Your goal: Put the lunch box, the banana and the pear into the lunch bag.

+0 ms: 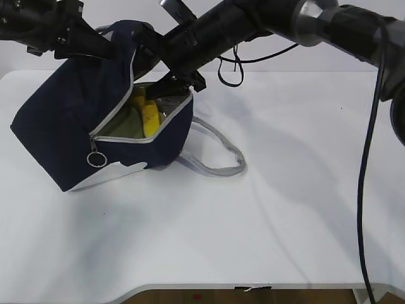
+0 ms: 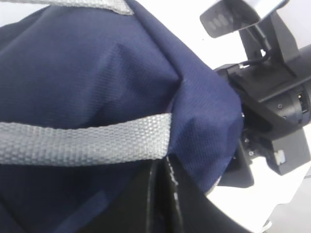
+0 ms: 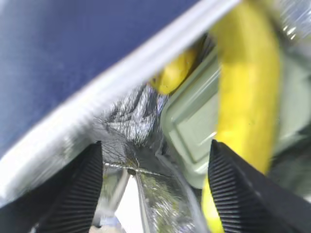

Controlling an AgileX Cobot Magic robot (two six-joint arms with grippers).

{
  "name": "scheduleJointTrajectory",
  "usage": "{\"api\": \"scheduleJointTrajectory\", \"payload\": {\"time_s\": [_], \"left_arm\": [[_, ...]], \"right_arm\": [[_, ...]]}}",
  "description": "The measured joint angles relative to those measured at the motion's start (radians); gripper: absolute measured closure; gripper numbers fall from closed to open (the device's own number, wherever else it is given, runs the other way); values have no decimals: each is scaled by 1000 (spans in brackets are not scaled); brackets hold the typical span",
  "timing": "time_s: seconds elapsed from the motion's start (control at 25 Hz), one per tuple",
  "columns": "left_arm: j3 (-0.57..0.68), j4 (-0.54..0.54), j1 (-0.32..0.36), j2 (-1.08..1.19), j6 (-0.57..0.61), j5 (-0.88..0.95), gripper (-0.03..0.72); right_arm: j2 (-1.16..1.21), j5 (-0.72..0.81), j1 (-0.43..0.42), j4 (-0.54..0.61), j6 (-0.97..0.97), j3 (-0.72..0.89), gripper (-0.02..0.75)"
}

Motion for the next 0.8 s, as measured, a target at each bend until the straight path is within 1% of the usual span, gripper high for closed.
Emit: {"api": "scheduleJointTrajectory", "payload": {"time_s": [0.2,0.48,0.56,0.68,0.8], "left_arm": [[0,30,6,0,0,-4,695],[0,41,40,0,0,-4,695],[0,43,50,0,0,-4,695],[0,55,67,0,-5,-4,695],[0,91,86,0,-32,-4,695]], "right_arm": [[0,50,-28,0,-12,-17,201],[0,112,-72,-20,-17,-111,202],[0,138,-74,-70,-17,-144,202],[0,156,-74,-185,-17,-164,209],[0,165,-74,-306,-2,-165,227]]}}
